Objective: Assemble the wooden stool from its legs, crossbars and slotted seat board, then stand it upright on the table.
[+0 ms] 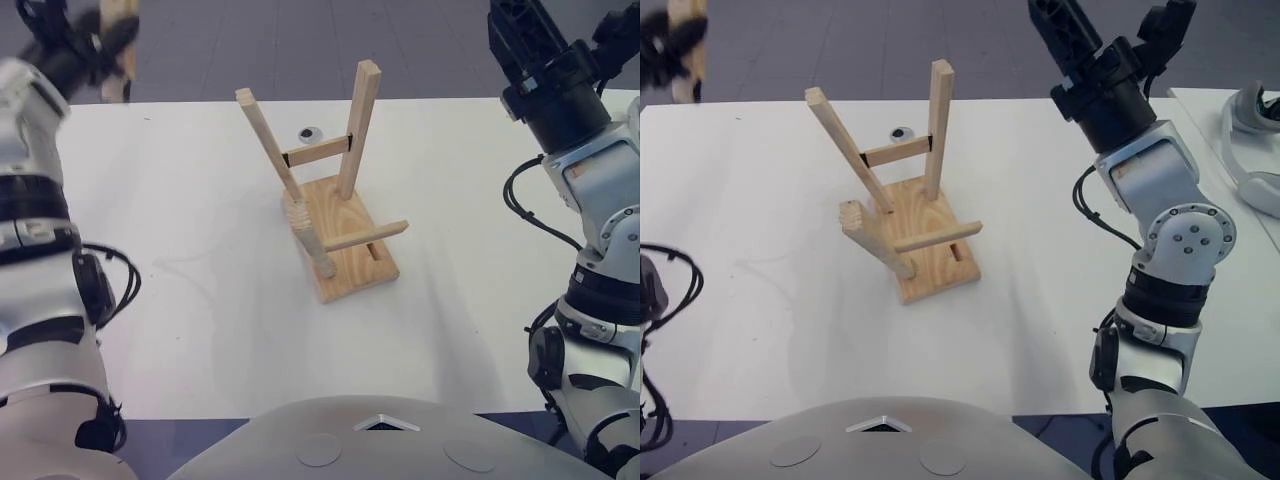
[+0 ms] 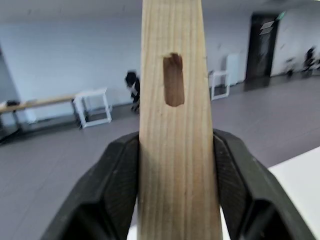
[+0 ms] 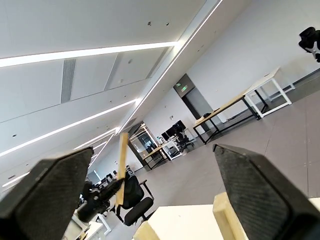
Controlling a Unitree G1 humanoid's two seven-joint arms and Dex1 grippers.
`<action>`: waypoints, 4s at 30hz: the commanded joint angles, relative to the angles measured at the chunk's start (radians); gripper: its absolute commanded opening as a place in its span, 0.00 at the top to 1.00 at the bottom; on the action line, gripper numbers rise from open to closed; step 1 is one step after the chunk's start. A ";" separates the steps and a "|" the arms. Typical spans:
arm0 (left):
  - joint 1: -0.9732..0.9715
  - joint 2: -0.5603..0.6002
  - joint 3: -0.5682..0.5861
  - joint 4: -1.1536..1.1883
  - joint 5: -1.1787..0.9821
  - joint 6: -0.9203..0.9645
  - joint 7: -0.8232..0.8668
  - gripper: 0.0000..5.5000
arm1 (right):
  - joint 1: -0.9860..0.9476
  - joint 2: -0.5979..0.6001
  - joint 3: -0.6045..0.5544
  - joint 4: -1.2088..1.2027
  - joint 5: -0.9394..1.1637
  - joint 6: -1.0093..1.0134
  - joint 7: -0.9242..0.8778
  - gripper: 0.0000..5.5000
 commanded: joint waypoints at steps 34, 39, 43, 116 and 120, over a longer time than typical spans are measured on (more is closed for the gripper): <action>0.054 -0.131 -0.211 -0.493 -0.425 0.861 -0.552 0.63 | -0.190 0.054 0.067 0.038 0.092 0.202 0.263 0.62; 0.080 -0.126 -0.188 -0.490 -0.410 0.846 -0.510 0.51 | -0.206 0.025 0.076 0.058 0.039 0.221 0.297 0.62; 0.110 -0.091 -0.153 -0.445 -0.368 0.785 -0.486 0.38 | -0.263 -0.060 0.075 0.153 -0.108 0.223 0.390 0.63; 0.771 -0.075 0.034 -0.889 -0.574 0.720 -0.115 0.02 | 0.389 -0.217 0.277 0.382 -0.924 -0.757 1.597 0.63; 0.780 -0.090 0.036 -0.898 -0.578 0.715 -0.100 0.02 | 0.311 -0.244 0.279 0.424 -0.904 -0.737 1.596 0.63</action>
